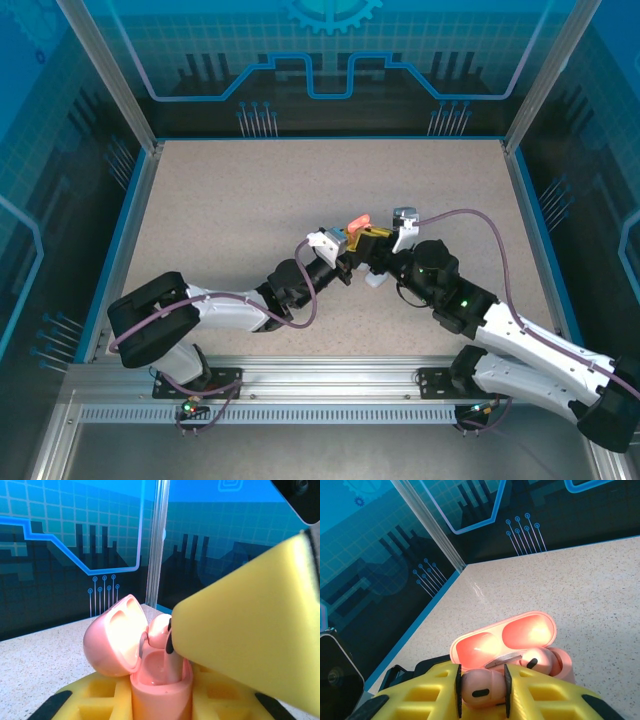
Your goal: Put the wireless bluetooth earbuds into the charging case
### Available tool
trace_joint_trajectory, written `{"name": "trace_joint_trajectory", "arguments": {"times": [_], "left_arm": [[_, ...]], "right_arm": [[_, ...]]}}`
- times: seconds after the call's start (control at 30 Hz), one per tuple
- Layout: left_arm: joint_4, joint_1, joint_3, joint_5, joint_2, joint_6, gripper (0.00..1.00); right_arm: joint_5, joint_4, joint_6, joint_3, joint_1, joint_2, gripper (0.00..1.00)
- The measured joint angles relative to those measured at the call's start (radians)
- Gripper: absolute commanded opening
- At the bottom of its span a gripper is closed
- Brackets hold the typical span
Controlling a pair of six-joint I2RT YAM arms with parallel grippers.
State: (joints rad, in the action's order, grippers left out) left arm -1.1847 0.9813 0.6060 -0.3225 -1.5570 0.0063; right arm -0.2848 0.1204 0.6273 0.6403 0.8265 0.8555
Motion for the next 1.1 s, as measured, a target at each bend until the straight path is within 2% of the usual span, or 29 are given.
{"name": "trace_joint_trajectory", "arguments": {"times": [0.33,0.6,0.8,0.97,1.1], "left_arm": [[-0.004,0.0,0.0,-0.015,0.0,-0.001,0.0],[-0.03,0.0,0.0,-0.014,0.0,-0.004,0.0],[-0.033,0.0,-0.002,-0.014,0.0,-0.003,0.0],[-0.039,0.0,-0.011,-0.011,0.0,-0.004,0.0],[-0.068,0.0,-0.031,0.013,0.0,-0.006,0.0]], "right_arm": [[0.002,-0.032,-0.011,0.016,0.0,0.009,0.42],[0.017,-0.109,-0.044,0.083,-0.002,0.01,0.62],[0.035,-0.196,-0.072,0.177,-0.012,-0.021,0.73],[0.042,-0.288,-0.094,0.258,-0.037,-0.056,0.75],[0.07,-0.393,-0.12,0.334,-0.094,-0.055,0.78]]}}
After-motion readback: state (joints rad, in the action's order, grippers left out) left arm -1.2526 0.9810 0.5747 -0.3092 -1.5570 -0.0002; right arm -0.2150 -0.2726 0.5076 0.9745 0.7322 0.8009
